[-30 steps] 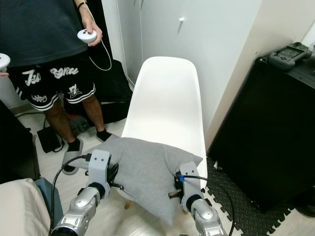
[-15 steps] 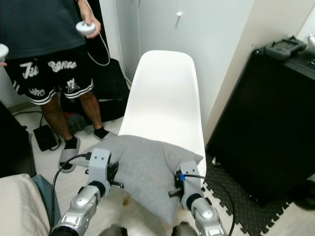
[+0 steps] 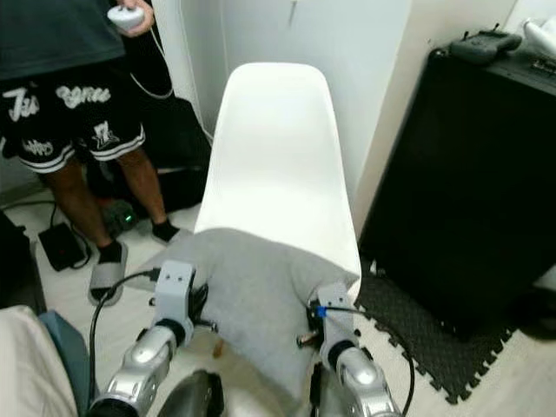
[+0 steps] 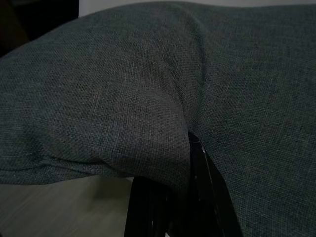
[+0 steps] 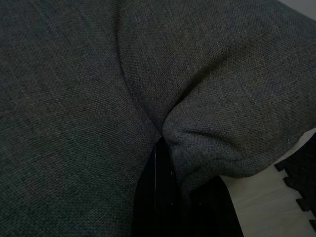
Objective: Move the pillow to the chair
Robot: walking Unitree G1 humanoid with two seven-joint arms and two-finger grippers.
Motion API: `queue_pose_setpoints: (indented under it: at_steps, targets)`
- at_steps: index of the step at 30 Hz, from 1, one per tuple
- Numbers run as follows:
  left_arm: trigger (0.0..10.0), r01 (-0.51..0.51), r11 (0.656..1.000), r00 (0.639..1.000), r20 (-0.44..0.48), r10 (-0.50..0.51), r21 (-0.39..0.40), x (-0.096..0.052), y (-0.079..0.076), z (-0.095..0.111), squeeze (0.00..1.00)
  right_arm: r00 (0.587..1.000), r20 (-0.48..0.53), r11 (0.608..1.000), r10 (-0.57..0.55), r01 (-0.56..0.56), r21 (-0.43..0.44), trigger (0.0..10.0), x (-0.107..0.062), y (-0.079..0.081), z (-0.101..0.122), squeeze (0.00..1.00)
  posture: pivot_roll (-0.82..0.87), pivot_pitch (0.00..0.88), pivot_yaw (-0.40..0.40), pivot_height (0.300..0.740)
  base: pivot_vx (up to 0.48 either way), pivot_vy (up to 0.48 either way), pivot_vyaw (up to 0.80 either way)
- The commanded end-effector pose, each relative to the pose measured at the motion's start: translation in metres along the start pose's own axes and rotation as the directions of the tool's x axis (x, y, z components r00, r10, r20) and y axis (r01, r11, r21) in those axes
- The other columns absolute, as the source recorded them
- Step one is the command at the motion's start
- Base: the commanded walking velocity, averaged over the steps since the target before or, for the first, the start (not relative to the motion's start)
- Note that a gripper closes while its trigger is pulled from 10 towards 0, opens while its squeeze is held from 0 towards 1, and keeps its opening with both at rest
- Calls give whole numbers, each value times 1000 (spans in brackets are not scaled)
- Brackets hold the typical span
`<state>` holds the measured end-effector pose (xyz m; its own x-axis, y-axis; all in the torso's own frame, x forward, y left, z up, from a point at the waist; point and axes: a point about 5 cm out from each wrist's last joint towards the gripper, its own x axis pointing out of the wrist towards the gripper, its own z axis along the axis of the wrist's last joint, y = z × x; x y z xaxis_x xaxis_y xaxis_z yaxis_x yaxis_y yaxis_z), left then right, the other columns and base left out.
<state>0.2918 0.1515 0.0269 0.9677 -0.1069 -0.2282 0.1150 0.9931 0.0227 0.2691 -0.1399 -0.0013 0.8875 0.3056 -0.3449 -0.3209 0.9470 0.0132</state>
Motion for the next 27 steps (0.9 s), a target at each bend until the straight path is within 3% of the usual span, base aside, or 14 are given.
queue_pose_setpoints:
  at_steps: [1,17,24,27]
  targets:
    - [10000,-60,998,998,21,60,19,-1,16,4,0,999,-18,1000,-29,29,9,10000,-3,-6,-4,0,19,124,-40,608,0,0,0]
    - [10000,-67,998,997,45,66,12,4,12,11,0,1000,11,999,10,-10,-33,10000,6,-5,9,0,19,150,-36,593,0,0,0]
    - [10000,-121,991,992,36,119,53,20,12,24,0,1000,24,998,17,-15,-65,10000,29,-3,38,0,20,215,-38,593,0,0,0]
    - [10000,-126,989,991,53,122,72,32,9,39,0,999,38,999,17,-16,-31,10000,40,0,55,0,27,236,-43,593,0,0,0]
